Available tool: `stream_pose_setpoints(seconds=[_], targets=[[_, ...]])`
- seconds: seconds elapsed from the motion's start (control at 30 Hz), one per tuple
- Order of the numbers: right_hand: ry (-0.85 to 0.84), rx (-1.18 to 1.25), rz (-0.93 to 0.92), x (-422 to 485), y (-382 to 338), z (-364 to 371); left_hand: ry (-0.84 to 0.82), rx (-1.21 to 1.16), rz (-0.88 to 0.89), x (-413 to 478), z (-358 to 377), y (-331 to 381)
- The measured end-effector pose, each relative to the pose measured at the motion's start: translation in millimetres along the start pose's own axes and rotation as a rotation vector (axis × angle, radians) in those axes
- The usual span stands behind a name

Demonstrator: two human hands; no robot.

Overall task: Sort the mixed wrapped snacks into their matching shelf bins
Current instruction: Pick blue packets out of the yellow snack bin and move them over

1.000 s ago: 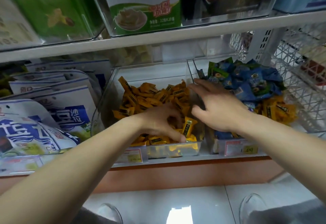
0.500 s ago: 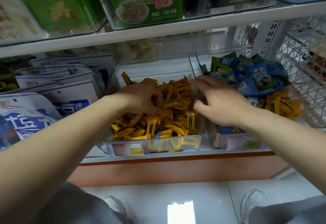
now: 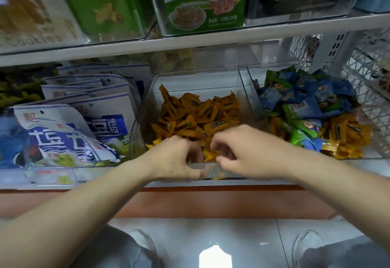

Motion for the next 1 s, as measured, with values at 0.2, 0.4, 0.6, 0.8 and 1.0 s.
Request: stream_pose_setpoints(seconds=[0.2, 0.4, 0.6, 0.8, 1.0], targets=[[-0.270, -0.172, 0.118, 6.1, -0.2, 55.2, -0.137, 0.245, -0.045, -3.8, 17.5, -11.4], [-0.432, -0.142, 0.276, 8.0, 16.6, 72.5, -0.311, 0.014, -0.084, 0.4, 29.3, -17.9], [-0.608, 0.140, 0.392, 17.9, 22.7, 78.5, -0.270, -0.043, -0.108, 16.2, 24.3, -25.5], [-0.687, 0.011, 0.394, 18.9, 26.4, 86.8, -0.379, -0.127, -0.106, 10.2, 41.2, -30.3], [-0.617, -0.054, 0.360, 19.5, 26.1, 84.9, -0.362, -0.085, -0.098, 12.1, 39.3, -32.4]])
Point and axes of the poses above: each hand's wrist, its own x-axis towards the middle knuckle, its own z-axis out of the palm, y = z × x, the point moved 9 cm from there along x, towards the middle knuckle, and after that the axes turned 7 degrees about y, right-handed, at the moved point
